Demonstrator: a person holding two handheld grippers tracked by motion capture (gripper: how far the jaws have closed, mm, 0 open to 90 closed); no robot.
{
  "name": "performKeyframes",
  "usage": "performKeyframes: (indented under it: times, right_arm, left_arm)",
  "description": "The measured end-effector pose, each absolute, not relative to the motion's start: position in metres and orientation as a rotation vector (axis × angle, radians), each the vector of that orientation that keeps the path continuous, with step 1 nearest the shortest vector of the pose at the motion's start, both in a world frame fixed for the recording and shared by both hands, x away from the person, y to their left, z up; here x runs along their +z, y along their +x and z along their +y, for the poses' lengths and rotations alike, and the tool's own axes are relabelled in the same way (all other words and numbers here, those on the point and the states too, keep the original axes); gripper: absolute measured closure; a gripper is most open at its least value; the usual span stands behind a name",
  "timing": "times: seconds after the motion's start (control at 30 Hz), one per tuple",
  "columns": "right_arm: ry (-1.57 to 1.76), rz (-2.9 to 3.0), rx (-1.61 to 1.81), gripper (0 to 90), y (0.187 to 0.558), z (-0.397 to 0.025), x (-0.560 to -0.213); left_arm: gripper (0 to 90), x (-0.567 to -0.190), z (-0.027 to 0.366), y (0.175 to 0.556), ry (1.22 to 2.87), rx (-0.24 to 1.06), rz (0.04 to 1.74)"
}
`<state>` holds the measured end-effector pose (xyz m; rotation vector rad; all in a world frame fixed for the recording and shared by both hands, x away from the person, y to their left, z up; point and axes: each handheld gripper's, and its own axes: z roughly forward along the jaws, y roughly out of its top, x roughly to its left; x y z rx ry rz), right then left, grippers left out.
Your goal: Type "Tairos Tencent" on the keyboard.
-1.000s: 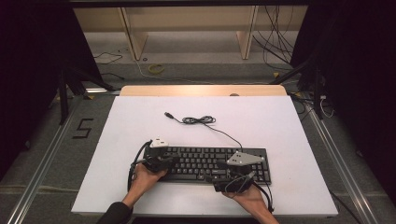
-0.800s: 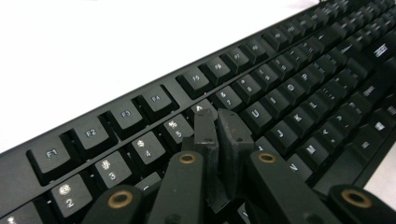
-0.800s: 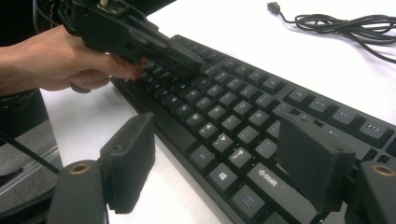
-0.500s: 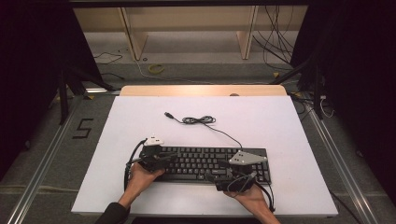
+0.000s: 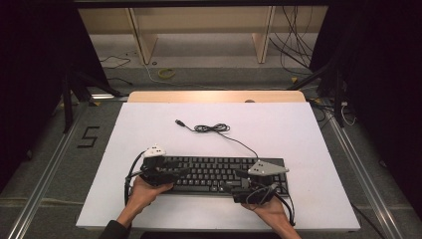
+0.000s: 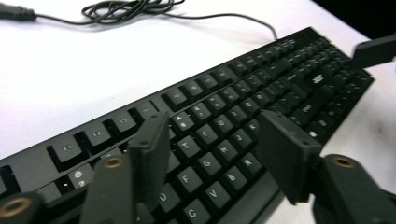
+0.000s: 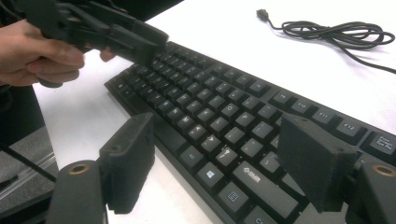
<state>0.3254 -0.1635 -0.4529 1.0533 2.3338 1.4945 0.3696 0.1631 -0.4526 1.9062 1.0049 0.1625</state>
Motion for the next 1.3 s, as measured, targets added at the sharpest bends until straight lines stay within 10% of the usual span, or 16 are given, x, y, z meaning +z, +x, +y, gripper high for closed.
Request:
performKeyframes:
  times: [1.3]
  right_arm:
    - [1.119, 2.201, 1.544, 27.7, 0.297, -0.218, -0.456]
  left_arm:
    - [23.6, -0.455, 0.195, 0.311, 1.801, 0.209, 0.897]
